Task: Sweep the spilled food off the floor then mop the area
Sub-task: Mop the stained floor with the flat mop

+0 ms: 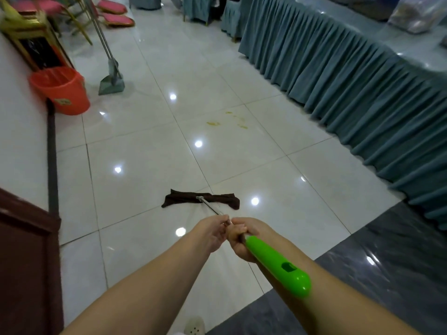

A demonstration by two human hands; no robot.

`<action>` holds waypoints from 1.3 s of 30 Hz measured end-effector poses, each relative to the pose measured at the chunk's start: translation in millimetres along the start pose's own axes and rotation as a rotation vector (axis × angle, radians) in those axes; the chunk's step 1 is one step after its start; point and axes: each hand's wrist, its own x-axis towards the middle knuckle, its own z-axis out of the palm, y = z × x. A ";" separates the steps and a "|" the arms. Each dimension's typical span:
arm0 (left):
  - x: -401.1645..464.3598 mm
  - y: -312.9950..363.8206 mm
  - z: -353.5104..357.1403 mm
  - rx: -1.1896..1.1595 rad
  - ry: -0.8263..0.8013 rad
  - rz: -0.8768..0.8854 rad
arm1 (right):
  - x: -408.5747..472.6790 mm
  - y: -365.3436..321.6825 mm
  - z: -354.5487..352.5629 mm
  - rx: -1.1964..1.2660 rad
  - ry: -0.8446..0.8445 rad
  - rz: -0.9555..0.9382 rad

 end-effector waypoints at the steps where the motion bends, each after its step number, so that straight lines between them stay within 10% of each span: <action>1: 3.5 5.0 1.8 0.008 0.002 -0.002 | 4.9 -5.7 2.1 0.004 -0.004 0.005; 39: 115.9 194.8 83.5 -0.180 0.178 0.121 | 99.2 -283.6 104.1 -0.294 -0.023 0.042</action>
